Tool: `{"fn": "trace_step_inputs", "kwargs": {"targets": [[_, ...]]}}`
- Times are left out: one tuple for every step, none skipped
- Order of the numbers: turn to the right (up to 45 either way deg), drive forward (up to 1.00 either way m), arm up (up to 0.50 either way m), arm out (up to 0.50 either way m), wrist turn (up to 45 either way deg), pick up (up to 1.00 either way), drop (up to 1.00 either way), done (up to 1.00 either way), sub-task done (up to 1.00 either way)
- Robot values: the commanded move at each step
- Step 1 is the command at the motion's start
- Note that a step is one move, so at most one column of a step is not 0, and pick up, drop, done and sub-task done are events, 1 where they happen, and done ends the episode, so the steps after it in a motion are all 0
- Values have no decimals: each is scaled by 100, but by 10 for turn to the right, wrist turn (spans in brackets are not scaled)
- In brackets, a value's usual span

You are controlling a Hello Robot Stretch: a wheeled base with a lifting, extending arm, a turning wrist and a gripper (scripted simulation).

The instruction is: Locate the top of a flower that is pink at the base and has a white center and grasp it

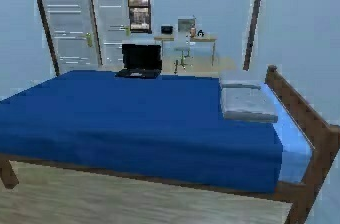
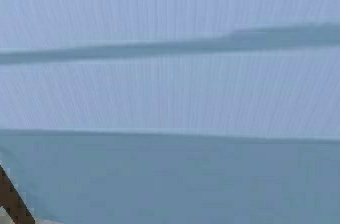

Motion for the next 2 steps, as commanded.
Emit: {"fn": "trace_step_inputs", "kwargs": {"targets": [[-360,0,0,0,0,0,0,0,0],[0,15,0,0,0,0,0,0,0]]}}
